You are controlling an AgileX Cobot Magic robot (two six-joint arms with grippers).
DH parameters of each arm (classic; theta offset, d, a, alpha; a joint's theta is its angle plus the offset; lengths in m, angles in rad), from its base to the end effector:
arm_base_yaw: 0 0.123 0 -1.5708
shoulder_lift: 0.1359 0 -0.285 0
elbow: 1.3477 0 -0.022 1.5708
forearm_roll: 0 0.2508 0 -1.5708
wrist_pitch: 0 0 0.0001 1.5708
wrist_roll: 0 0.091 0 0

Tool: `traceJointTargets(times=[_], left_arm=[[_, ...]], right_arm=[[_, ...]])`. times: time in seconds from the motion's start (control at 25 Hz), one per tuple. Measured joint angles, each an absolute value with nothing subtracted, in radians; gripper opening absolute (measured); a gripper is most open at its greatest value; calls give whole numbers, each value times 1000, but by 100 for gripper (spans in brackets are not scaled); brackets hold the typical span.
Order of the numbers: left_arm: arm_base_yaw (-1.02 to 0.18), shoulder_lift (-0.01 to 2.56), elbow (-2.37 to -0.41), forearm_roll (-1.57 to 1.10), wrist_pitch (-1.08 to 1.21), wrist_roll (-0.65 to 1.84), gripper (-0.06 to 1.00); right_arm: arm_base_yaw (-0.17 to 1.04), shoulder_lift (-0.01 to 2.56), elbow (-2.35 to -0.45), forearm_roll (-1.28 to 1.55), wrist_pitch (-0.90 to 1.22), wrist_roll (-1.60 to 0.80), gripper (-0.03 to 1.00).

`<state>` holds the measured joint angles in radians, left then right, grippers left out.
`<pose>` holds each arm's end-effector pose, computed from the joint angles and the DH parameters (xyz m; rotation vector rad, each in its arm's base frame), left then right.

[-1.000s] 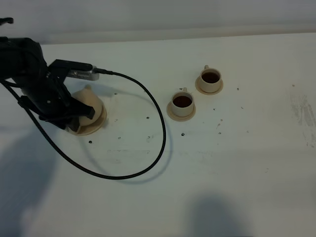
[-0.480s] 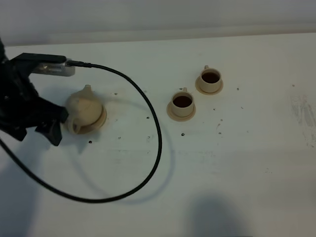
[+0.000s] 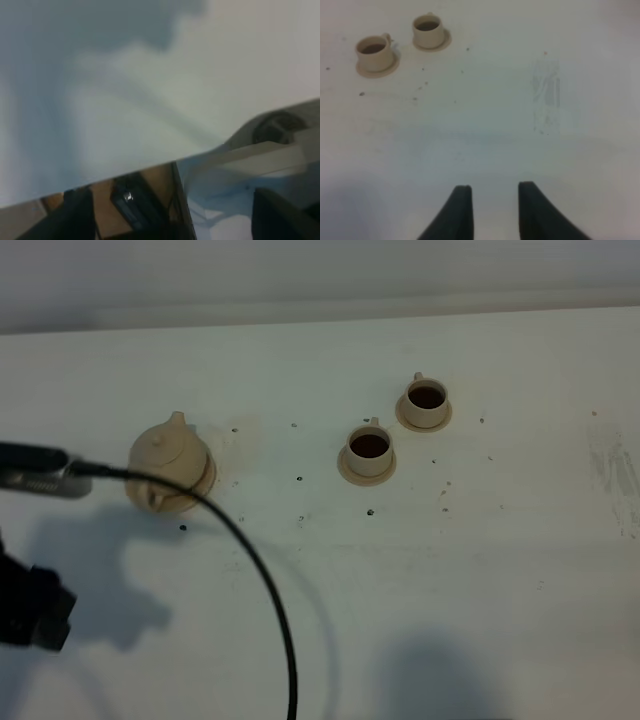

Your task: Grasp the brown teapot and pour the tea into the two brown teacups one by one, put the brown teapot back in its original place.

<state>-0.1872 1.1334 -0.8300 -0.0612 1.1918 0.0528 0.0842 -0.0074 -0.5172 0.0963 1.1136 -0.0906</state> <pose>0.1756 -0.0385 0.2732 0.3302 2.9630 -0.1037 -0.0111 0.0069 0.2780 -0.1897 2.0619 0.1117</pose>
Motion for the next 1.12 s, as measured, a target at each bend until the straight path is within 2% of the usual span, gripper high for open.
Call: traceJointTargets(times=[0.48, 0.8, 1.12], left_arm=[[-187, 682, -545, -74, 1111, 68, 62], [-183, 556, -515, -86, 1066, 75, 61], [-17, 399, -515, -90, 1067, 79, 61]], right_arm=[[84, -7, -517, 96, 1114, -91, 22], [84, -7, -517, 96, 1114, -91, 22], [84, -7, -517, 96, 1114, -91, 22]])
